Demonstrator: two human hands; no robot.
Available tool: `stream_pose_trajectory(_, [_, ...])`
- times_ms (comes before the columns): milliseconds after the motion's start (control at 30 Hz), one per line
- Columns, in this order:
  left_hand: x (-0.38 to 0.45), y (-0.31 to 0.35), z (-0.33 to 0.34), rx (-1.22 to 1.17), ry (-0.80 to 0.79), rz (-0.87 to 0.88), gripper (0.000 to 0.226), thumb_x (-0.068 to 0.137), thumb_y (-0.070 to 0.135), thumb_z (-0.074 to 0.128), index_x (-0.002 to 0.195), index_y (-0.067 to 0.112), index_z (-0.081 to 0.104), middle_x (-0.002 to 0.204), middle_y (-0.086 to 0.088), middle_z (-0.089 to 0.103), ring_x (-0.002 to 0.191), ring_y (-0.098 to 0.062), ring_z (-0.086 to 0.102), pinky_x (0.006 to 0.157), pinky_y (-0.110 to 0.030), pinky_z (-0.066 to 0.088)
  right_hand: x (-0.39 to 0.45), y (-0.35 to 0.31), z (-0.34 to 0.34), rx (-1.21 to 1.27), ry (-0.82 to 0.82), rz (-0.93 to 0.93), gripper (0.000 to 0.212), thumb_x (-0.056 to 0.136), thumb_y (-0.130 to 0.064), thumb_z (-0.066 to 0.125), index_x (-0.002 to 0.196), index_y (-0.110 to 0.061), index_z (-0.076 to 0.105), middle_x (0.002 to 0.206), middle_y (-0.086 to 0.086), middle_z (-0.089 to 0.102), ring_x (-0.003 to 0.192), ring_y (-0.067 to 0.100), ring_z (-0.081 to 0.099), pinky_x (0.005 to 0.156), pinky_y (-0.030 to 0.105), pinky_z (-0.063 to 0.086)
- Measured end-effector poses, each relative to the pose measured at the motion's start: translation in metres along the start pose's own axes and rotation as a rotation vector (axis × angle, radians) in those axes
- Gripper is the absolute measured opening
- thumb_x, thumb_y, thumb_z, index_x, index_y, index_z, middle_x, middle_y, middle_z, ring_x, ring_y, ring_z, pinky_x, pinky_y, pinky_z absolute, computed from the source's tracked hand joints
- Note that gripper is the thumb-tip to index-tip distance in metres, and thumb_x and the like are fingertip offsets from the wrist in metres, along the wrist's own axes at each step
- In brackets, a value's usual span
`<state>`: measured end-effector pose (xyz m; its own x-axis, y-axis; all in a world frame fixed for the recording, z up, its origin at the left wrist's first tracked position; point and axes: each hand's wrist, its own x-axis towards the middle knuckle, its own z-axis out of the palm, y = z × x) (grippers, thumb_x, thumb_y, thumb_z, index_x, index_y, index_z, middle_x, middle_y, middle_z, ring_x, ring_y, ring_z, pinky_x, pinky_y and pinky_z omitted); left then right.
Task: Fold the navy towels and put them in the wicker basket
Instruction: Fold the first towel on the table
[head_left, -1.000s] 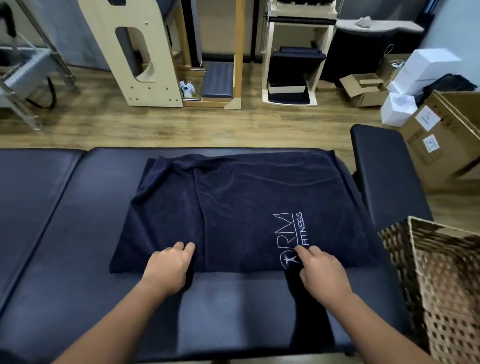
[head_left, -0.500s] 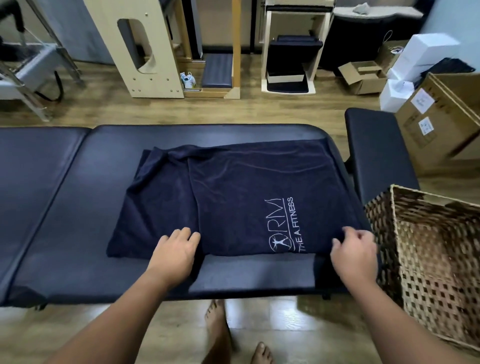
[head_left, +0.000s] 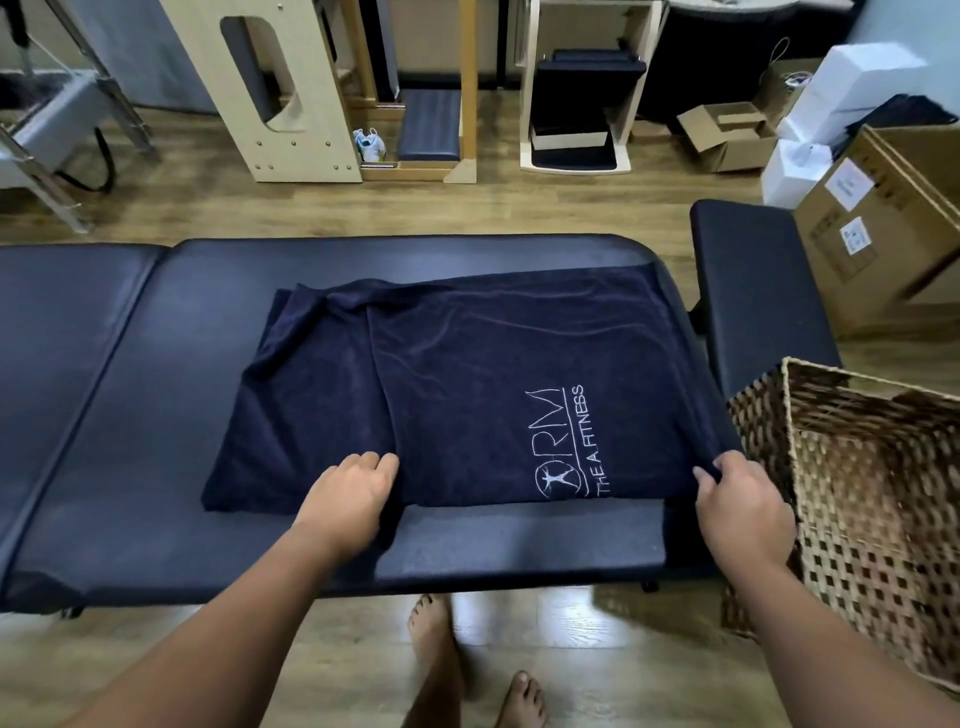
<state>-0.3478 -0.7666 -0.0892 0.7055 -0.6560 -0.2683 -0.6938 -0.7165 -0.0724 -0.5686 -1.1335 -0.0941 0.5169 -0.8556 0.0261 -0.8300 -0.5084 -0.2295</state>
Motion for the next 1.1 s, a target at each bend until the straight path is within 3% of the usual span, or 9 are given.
stream_pose_trajectory(100, [0.0, -0.001, -0.005, -0.044, -0.047, 0.004, 0.028, 0.082, 0.001, 0.055, 0.096, 0.019, 0.039, 0.097, -0.002, 0.053, 0.087, -0.025, 0.056, 0.064, -0.033, 0.035, 0.008, 0.011, -0.002, 0.008, 0.042, 0.004, 0.017, 0.094, -0.022, 0.065, 0.098, -0.006, 0.062, 0.097, 0.021, 0.063, 0.087, 0.043, 0.062, 0.072, 0.046, 0.05])
stream_pose_trajectory(200, [-0.004, -0.006, -0.008, -0.113, -0.073, -0.046, 0.029, 0.081, -0.002, 0.051, 0.096, 0.019, 0.037, 0.097, 0.0, 0.049, 0.083, -0.026, 0.051, 0.064, -0.035, 0.035, 0.021, 0.026, -0.004, 0.04, 0.032, 0.134, 0.017, 0.094, -0.023, 0.064, 0.094, -0.007, 0.056, 0.095, 0.024, 0.061, 0.091, 0.045, 0.061, 0.077, 0.048, 0.05])
stream_pose_trajectory(333, [-0.01, -0.006, -0.002, -0.174, -0.107, -0.122, 0.026, 0.081, -0.001, 0.05, 0.094, 0.019, 0.039, 0.09, 0.004, 0.04, 0.076, -0.021, 0.043, 0.063, -0.037, 0.044, 0.036, 0.032, -0.008, 0.104, -0.061, 0.419, 0.028, 0.1, -0.026, 0.057, 0.109, 0.0, 0.062, 0.112, 0.029, 0.063, 0.107, 0.047, 0.06, 0.09, 0.049, 0.047])
stream_pose_trajectory(433, [-0.011, -0.003, -0.005, -0.183, -0.166, -0.144, 0.026, 0.085, 0.004, 0.046, 0.099, 0.022, 0.034, 0.093, 0.004, 0.039, 0.075, -0.025, 0.048, 0.062, -0.038, 0.041, 0.035, 0.014, -0.018, 0.039, -0.108, 0.455, 0.028, 0.097, -0.018, 0.059, 0.113, 0.005, 0.064, 0.115, 0.031, 0.061, 0.11, 0.048, 0.058, 0.091, 0.049, 0.047])
stream_pose_trajectory(500, [-0.011, -0.001, -0.009, -0.202, -0.197, -0.094, 0.024, 0.084, 0.013, 0.049, 0.098, 0.023, 0.033, 0.094, 0.004, 0.04, 0.082, -0.028, 0.057, 0.064, -0.037, 0.042, 0.027, 0.002, -0.022, -0.071, -0.07, 0.339, 0.035, 0.086, -0.012, 0.066, 0.119, -0.002, 0.06, 0.124, 0.027, 0.055, 0.115, 0.046, 0.051, 0.096, 0.051, 0.043])
stream_pose_trajectory(600, [-0.004, -0.006, -0.018, -0.265, -0.209, -0.064, 0.018, 0.083, 0.031, 0.054, 0.092, 0.022, 0.041, 0.092, 0.006, 0.049, 0.085, -0.024, 0.058, 0.068, -0.034, 0.044, 0.015, -0.021, -0.01, -0.091, 0.017, -0.012, 0.056, 0.069, -0.003, 0.068, 0.124, -0.011, 0.06, 0.13, 0.022, 0.051, 0.115, 0.044, 0.046, 0.096, 0.056, 0.039])
stream_pose_trajectory(733, [0.014, -0.019, -0.025, -0.345, -0.208, -0.098, 0.015, 0.089, 0.036, 0.051, 0.087, 0.021, 0.049, 0.094, 0.005, 0.053, 0.088, -0.021, 0.057, 0.076, -0.035, 0.047, -0.006, -0.08, 0.021, -0.014, -0.072, -0.443, 0.043, 0.077, -0.012, 0.073, 0.119, -0.011, 0.068, 0.131, 0.014, 0.057, 0.118, 0.039, 0.054, 0.093, 0.056, 0.045])
stream_pose_trajectory(900, [0.041, -0.041, -0.02, -0.383, -0.012, -0.204, 0.017, 0.098, 0.034, 0.046, 0.091, 0.02, 0.052, 0.098, 0.002, 0.051, 0.098, -0.025, 0.055, 0.082, -0.04, 0.049, -0.032, -0.16, 0.046, -0.031, -0.283, -0.573, 0.049, 0.091, -0.039, 0.066, 0.135, -0.019, 0.059, 0.152, 0.014, 0.045, 0.144, 0.038, 0.036, 0.112, 0.057, 0.032])
stream_pose_trajectory(1100, [0.081, -0.091, -0.011, -0.282, 0.189, -0.398, 0.041, 0.087, 0.017, 0.059, 0.127, 0.013, 0.051, 0.139, -0.019, 0.039, 0.115, -0.044, 0.046, 0.08, -0.055, 0.049, -0.024, -0.232, 0.06, -0.056, -0.506, -0.75, 0.057, 0.104, -0.052, 0.036, 0.156, -0.031, 0.025, 0.169, 0.0, 0.003, 0.155, 0.03, -0.007, 0.123, 0.056, 0.004])
